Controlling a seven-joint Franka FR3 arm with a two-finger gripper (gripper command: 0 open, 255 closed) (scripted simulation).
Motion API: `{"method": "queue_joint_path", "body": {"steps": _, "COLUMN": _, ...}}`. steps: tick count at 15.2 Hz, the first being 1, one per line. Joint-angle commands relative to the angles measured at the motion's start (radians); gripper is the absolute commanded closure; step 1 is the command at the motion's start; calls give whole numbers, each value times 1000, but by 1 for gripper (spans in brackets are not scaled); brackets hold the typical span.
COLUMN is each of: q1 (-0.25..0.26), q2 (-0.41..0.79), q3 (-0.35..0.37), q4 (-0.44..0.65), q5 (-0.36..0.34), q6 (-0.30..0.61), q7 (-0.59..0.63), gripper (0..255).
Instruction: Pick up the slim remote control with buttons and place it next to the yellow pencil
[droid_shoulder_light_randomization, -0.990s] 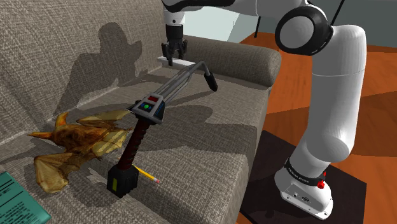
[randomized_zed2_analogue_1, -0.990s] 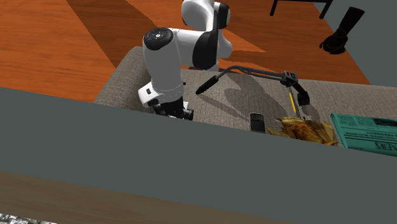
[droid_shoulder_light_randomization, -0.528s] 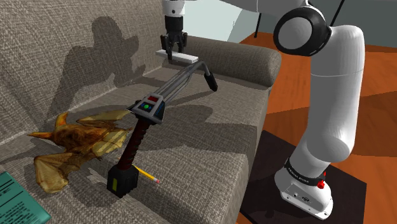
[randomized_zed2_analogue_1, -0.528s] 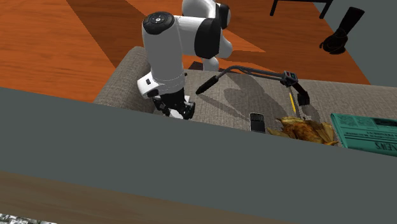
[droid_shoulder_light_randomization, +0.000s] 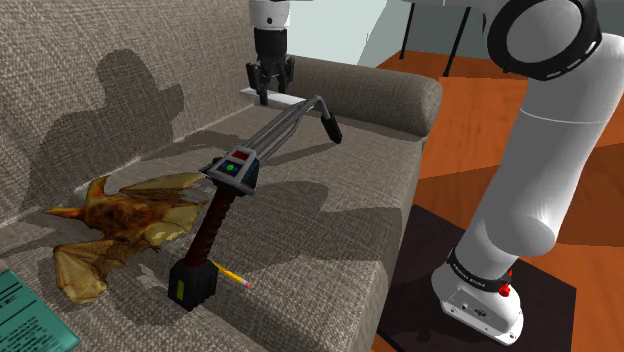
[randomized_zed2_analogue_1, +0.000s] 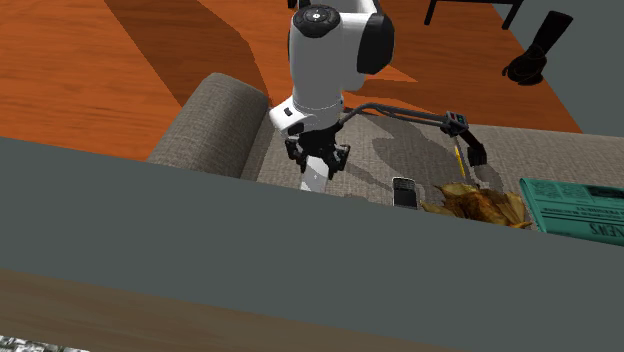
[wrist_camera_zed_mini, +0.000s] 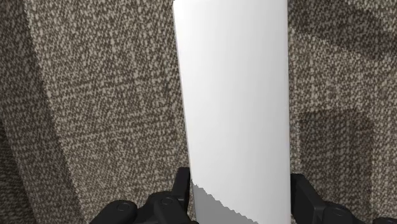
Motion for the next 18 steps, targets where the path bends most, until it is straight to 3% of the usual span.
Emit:
{"method": "queue_joint_path", "body": {"steps": 1, "q1": 19, "q2": -47, "q3": 15, "q4": -62, "q5": 4, "q6": 16, "q7": 35, "gripper": 255}}
{"method": "queue_joint_path", "body": {"steps": 9, "q1": 96, "q2": -196, "q3": 90, "q4": -241, "q5": 29, "q6": 51, "q7": 186, "gripper": 255}}
{"method": "queue_joint_path", "body": {"steps": 18, "q1": 186, "q2": -291, "q3": 196, "q4": -339, "q5": 62, "q6": 63, "q7": 375, "gripper": 255}}
